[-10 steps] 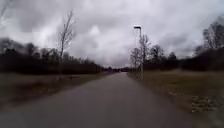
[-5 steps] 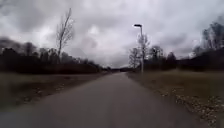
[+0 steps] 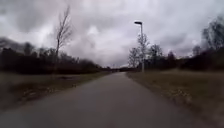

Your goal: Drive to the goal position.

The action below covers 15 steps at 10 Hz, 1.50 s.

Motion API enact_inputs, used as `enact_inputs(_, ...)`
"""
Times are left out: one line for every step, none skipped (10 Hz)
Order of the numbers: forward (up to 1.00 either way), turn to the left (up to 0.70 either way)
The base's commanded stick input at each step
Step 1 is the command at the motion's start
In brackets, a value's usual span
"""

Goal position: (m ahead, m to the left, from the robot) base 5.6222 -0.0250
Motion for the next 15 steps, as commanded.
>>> enact_inputs(0.85,0.00)
enact_inputs(0.85,0.00)
enact_inputs(0.85,0.00)
enact_inputs(0.85,0.00)
enact_inputs(0.85,0.00)
enact_inputs(0.85,0.00)
enact_inputs(0.85,0.00)
enact_inputs(0.85,0.00)
enact_inputs(0.85,0.00)
enact_inputs(0.85,0.00)
enact_inputs(0.85,0.00)
enact_inputs(0.85,0.00)
enact_inputs(0.85,0.00)
enact_inputs(0.85,0.00)
enact_inputs(0.85,0.00)
